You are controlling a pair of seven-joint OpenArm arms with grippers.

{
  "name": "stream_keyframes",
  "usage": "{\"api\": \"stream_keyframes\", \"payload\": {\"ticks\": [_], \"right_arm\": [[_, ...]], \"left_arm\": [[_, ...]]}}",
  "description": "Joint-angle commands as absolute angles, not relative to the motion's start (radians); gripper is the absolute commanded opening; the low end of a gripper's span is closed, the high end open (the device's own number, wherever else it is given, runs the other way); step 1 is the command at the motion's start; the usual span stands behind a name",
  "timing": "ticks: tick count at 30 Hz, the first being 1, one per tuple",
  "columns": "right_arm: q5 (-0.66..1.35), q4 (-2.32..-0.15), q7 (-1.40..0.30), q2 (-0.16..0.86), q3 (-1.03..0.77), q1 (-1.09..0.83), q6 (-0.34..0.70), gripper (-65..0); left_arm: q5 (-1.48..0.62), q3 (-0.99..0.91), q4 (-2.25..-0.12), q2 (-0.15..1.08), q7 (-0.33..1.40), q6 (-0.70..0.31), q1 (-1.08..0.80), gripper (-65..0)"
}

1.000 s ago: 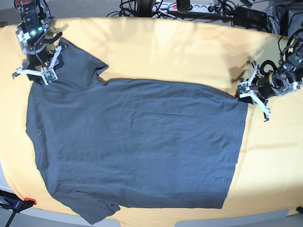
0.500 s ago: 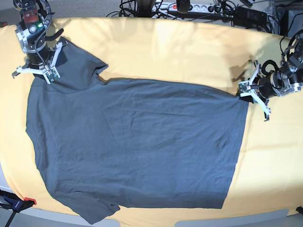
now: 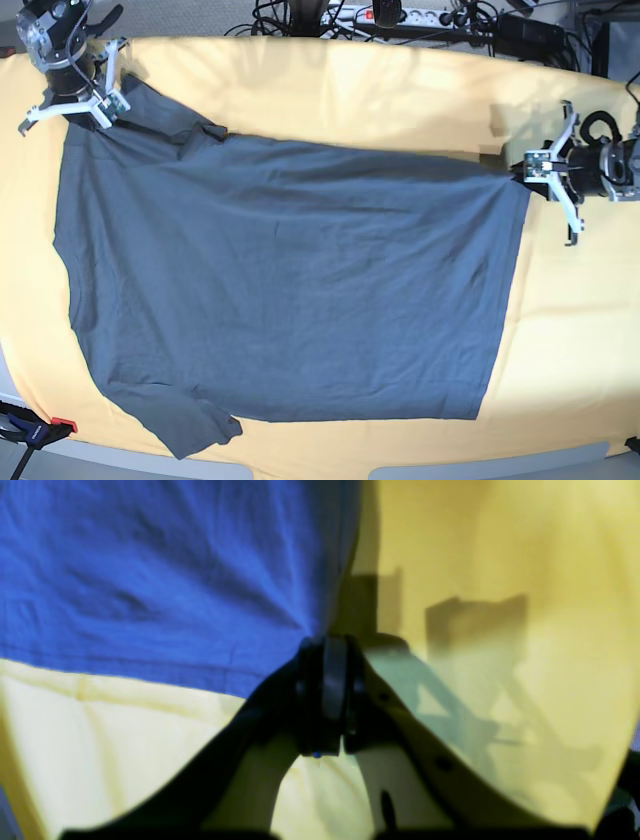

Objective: Fold the T-shirt properly
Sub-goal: 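Grasp the grey shirt edge with both grippers and pull it toward the arms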

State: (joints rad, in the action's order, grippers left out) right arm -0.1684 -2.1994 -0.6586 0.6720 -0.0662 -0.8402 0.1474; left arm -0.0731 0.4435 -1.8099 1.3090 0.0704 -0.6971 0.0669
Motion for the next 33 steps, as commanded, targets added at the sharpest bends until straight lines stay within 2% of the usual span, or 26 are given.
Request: {"api": "stream_keyframes", "payload": {"ticks": [1,10,20,27,33], "right_arm": [[-0.193,-2.219,-0.677,0.698,-0.075,-0.861,0.125,-65.0],[-0.241,-2.284,-0.736,0.768,-0.088,-1.016,0.077,-65.0],[-0.239,-2.323,-0.746,0.767,-0.184,-1.174,0.022,-65.0],[-0.241,-2.324,-0.760,0.767,-0.232,-1.266,-0.008,-65.0],[-0.267,-2.324,-0.759,0.768,-0.232,-1.282,-0.028,-65.0]], "left_arm": [[-0.093,0.431,-1.825,1.357,0.060,-0.698,0.083,-65.0],[-0.257,0.431,-1.880,1.488,0.091,-0.698,0.083,-65.0],[-0.596,0.431,-1.980,1.491,0.502,-0.698,0.015,-65.0],[-0.675,0.431,-2.096,1.518,0.714,-0.698,-0.059,-65.0],[-0.693,0.431,-2.127,1.535,0.757,-0.698,-0.072,-65.0]]}}
